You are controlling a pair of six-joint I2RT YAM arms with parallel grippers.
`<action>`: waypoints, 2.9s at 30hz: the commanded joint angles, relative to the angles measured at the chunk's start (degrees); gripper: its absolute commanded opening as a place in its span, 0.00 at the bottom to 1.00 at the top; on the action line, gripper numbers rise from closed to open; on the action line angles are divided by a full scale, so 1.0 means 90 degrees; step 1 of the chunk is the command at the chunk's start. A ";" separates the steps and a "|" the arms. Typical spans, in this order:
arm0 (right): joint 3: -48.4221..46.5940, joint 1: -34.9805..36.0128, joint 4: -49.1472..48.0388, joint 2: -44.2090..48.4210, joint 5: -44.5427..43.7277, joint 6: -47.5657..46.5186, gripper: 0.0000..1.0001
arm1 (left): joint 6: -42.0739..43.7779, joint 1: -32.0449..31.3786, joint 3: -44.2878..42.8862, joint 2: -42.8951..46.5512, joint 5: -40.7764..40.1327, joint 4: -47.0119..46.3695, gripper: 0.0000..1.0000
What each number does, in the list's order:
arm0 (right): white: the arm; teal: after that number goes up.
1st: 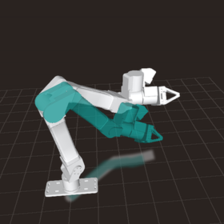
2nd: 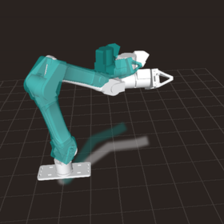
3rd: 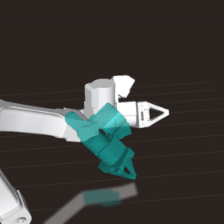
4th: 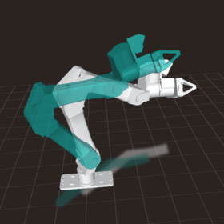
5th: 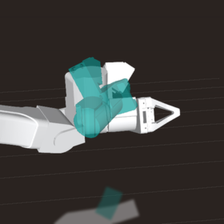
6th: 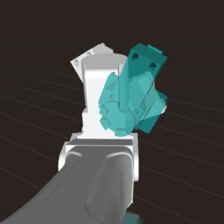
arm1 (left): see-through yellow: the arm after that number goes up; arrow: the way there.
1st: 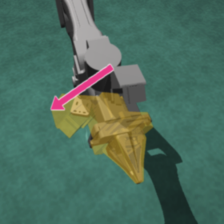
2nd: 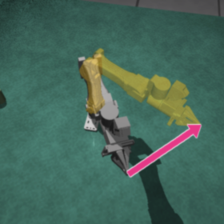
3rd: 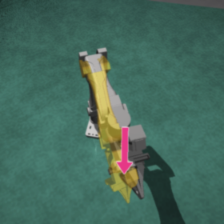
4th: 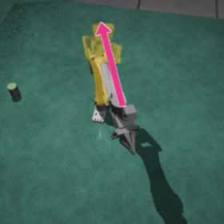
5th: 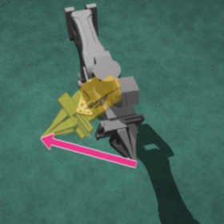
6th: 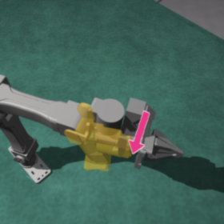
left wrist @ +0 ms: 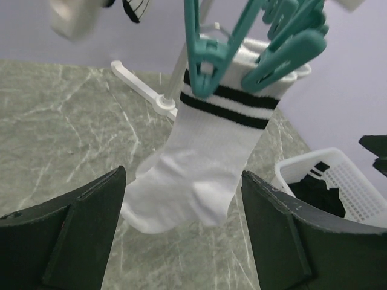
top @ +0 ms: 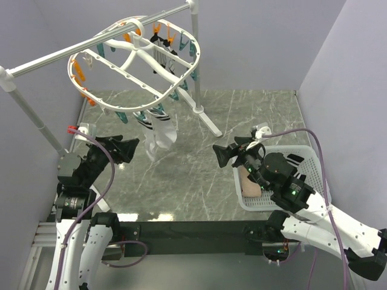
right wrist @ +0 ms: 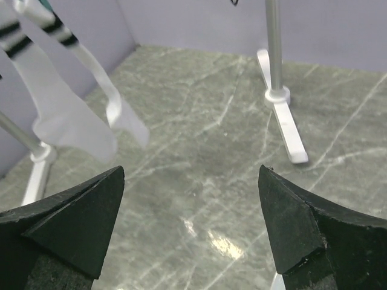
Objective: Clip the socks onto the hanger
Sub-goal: Clamp the sock onto the hanger, then rotate the hanger at the clothesline.
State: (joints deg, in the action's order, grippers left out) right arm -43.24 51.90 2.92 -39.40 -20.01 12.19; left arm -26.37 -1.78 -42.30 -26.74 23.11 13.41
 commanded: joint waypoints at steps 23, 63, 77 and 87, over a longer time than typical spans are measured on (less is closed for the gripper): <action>0.0352 0.0034 -0.2032 -0.0691 0.0202 -0.0153 0.98 | -0.0234 -0.0017 -0.0953 -0.0280 0.0049 0.0443 0.82; -0.0341 0.0024 -0.2004 -0.1296 -0.0306 0.0257 0.99 | -0.0439 -0.0027 -0.2848 -0.1227 -0.0967 0.0502 0.76; -0.0839 0.0024 -0.1867 -0.1453 -0.0501 0.0004 0.99 | -0.0575 -0.0017 -0.2702 -0.1599 -0.0166 -0.0259 0.72; -0.1025 0.0024 -0.2453 -0.1618 0.0182 -0.0484 0.99 | -0.1093 -0.0027 -0.2409 -0.1530 0.0517 -0.1011 0.70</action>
State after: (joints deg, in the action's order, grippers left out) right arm -48.77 51.88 -14.63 -53.41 -20.58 10.57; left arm -33.69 -1.87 -64.71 -40.34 24.14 10.28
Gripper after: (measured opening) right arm 0.991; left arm 0.708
